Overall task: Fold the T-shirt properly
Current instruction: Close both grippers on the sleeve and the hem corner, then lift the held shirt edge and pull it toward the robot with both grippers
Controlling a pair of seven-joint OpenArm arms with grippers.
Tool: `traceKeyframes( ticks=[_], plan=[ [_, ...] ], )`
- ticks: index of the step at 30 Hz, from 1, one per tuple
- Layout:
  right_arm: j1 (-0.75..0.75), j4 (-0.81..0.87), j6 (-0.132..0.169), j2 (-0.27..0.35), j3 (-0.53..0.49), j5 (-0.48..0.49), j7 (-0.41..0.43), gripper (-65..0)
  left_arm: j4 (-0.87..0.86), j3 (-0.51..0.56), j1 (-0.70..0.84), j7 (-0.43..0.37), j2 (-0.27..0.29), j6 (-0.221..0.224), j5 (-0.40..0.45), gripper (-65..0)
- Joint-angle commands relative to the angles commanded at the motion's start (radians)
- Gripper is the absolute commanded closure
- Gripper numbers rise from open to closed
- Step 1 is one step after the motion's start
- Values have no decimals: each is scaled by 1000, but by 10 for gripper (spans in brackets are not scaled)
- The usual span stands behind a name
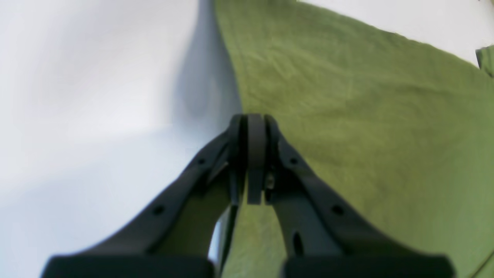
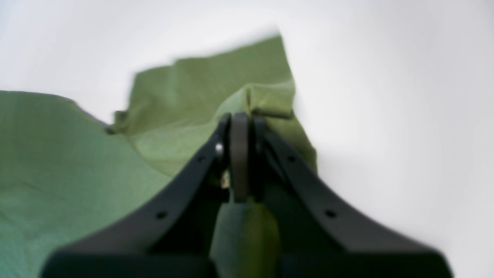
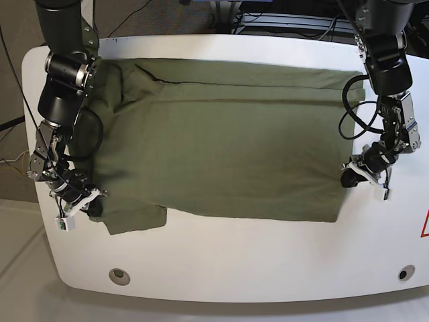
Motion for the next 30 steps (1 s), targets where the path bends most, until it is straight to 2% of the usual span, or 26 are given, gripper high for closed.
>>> traceKeyframes(
  ticks=[19, 30],
  plan=[
    [-18, 34, 18, 29, 1, 45, -138, 0, 45, 0, -1, 57, -42, -18, -9, 0],
    [-130, 129, 24, 58, 5, 105, -175, 0, 102, -2, 11, 79, -74, -20, -35, 0]
  ],
)
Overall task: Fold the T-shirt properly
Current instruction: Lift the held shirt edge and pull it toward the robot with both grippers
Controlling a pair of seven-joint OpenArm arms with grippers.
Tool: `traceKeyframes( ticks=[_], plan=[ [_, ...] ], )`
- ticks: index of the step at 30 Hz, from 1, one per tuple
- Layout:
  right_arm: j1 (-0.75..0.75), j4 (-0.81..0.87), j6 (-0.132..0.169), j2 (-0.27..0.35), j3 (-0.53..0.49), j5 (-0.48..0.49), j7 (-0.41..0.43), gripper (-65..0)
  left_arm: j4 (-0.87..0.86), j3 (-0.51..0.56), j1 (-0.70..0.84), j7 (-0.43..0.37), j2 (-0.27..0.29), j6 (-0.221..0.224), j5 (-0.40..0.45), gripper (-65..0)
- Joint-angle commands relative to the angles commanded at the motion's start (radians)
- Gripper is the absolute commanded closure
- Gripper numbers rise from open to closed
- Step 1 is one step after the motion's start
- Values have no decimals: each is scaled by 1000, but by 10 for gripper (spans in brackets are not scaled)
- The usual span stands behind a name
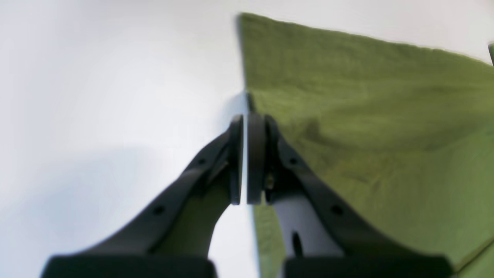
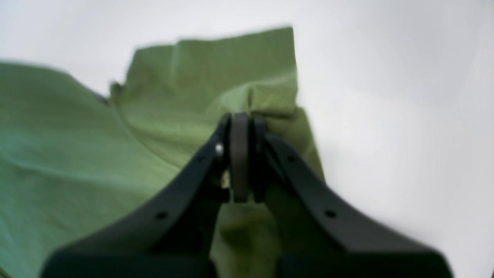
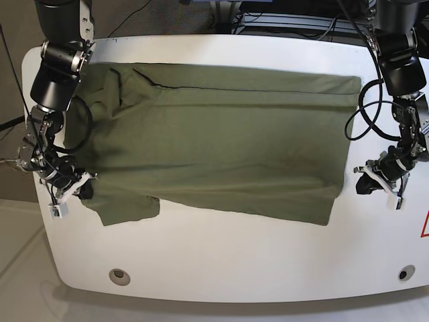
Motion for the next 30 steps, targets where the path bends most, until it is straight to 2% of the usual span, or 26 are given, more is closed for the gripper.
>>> traceKeyframes(
  ticks=[3, 13, 15, 17, 25, 27, 30],
  plan=[
    [-50, 58, 10, 12, 0, 10, -2, 0, 29, -1, 19, 2, 0, 12, 8, 0],
    [-93, 139, 8, 13, 22, 23, -29, 0, 192, -23, 108, 18, 8, 18, 2, 0],
    [-124, 202, 2, 9, 64, 21, -57, 0, 308, -37, 183, 45, 10, 14, -7, 0],
    [-135, 220, 4, 10, 83, 26, -75, 0, 335, -38, 203, 48, 10, 16, -11, 0],
    [-175, 276, 8, 12, 185, 70, -173, 0, 369, -29, 249, 56, 10, 18, -21, 0],
    [-206, 295, 7, 15, 207, 106, -218, 0, 408, -25, 273, 59, 6, 11, -27, 0],
    [-208, 290, 6, 15, 209, 114, -228, 0, 391, -21, 264, 47, 3, 13, -25, 0]
  ],
)
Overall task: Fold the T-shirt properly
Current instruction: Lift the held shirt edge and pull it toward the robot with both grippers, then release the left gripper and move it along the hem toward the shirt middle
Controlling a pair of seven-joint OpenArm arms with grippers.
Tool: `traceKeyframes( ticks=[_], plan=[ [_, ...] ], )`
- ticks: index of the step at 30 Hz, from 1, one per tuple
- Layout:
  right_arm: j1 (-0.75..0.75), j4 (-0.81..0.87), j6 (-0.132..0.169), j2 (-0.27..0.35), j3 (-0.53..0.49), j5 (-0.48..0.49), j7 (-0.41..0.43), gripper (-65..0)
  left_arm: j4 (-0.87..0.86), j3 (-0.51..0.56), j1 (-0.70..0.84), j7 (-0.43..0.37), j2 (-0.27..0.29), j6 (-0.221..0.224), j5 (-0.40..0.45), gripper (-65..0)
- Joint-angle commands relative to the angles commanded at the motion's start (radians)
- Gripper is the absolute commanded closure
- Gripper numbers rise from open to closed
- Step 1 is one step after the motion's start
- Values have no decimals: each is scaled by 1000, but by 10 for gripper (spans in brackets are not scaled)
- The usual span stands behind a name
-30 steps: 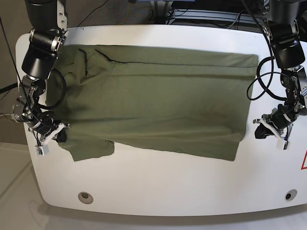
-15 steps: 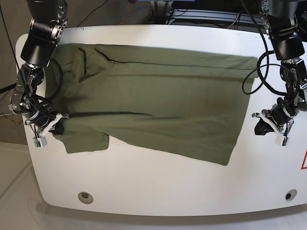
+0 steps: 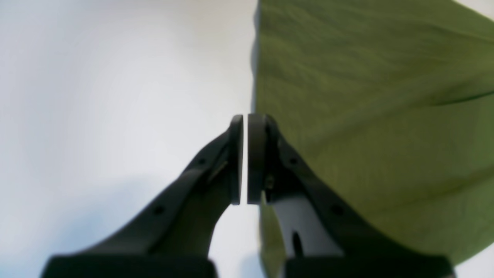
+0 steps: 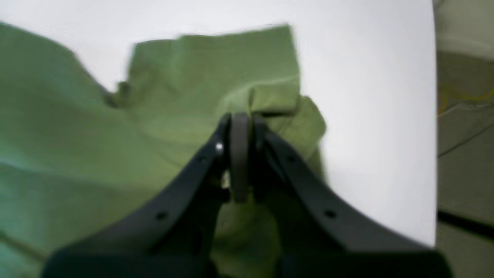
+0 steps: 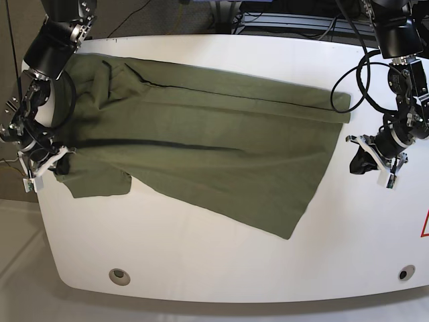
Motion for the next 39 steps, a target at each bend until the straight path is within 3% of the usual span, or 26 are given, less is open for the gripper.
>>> traceKeyframes(
  ticks=[6, 7, 9, 11, 17, 19, 29, 31, 39],
  plan=[
    [10, -20, -4, -10, -27, -7, 15, 0, -178, 15, -105, -88, -5, 11, 4, 0],
    [13, -23, -5, -12, -35, -10, 21, 0, -218, 18, -132, -107, -5, 14, 6, -26],
    [26, -21, -7, -29, -69, -28, 39, 0, -381, 19, -241, -172, -11, 44, 22, -187],
    [24, -21, -5, -34, -81, -33, 44, 0, -453, 31, -284, -197, -15, 54, 24, -253],
    [22, -13, -4, -42, -102, -49, 49, 0, -591, 73, -390, -234, -24, 69, 48, -343],
    [29, -14, -2, -49, -116, -51, 55, 0, -645, 82, -438, -255, -14, 69, 110, -384],
    [32, -22, -2, -44, -103, -48, 51, 0, -685, 149, -426, -298, 50, 80, 201, -374],
    [28, -19, -5, -39, -100, -50, 49, 0, -721, 185, -429, -307, 100, 71, 218, -355],
    [29, -18, -3, -35, -97, -46, 50, 0, -783, 206, -463, -303, 143, 64, 200, -353]
  ],
)
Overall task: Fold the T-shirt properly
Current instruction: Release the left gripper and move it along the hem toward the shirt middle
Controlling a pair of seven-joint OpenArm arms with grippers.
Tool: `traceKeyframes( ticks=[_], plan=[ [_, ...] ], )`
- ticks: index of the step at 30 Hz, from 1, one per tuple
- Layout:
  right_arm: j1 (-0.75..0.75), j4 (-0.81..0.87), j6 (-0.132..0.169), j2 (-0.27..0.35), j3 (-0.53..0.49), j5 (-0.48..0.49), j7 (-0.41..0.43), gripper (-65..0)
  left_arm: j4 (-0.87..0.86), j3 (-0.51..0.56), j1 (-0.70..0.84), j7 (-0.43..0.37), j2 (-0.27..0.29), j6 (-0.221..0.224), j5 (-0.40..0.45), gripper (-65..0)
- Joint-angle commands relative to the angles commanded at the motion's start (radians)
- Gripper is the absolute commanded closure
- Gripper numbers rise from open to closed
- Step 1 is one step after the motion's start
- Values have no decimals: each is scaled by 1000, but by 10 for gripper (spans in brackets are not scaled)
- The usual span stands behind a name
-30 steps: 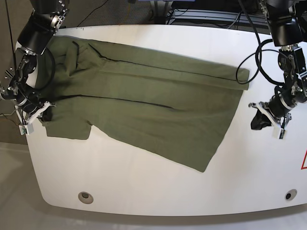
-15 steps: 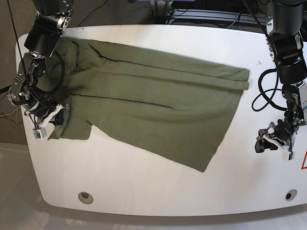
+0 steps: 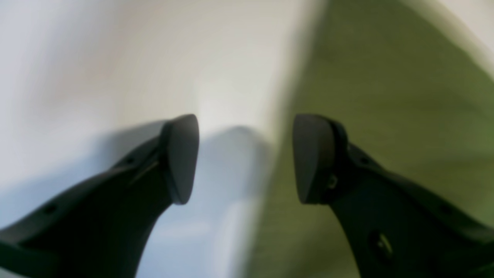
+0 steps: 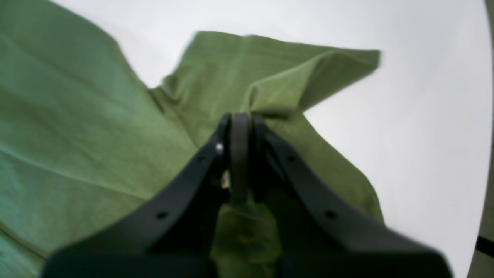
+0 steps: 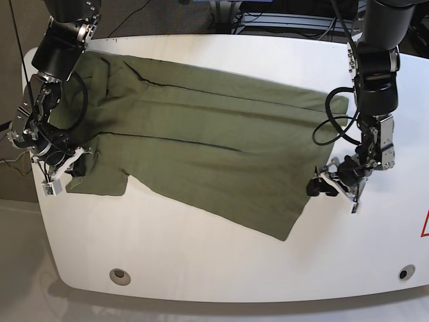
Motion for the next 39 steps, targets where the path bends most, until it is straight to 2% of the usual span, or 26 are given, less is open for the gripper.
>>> traceKeyframes(
  ticks=[2, 10, 12, 14, 26, 30, 34, 38, 39],
  plan=[
    [0, 2, -1, 2, 1, 1, 0, 0, -12, 1, -11, 5, 7, -3, -12, -351],
    [-9, 9, 0, -5, -5, -7, 8, 0, 1, -2, -8, 48, 12, -14, -58, -215],
    [-11, 9, 0, -6, -6, -7, 11, 0, 3, -4, -4, 49, 9, -16, -59, -199],
    [-12, 13, -4, -7, -4, -7, 11, 0, 7, -6, 7, 53, 15, -15, -43, -252],
    [-8, 14, 0, -8, -5, -7, 3, 0, -18, -2, 5, 65, 31, -29, -57, -400],
    [-9, 15, -1, -9, -4, -5, 3, 0, -22, 0, 11, 52, 38, -26, -55, -413],
    [-10, 14, -3, -8, -3, -5, 2, 0, -27, -1, 15, 15, 44, -23, -51, -376],
    [-11, 11, -7, -11, -4, -2, 2, 0, -16, -4, 17, -32, 46, -22, -43, -267],
    [-11, 13, -7, -11, -4, -1, 3, 0, -14, -5, 17, -47, 47, -22, -45, -217]
  ],
)
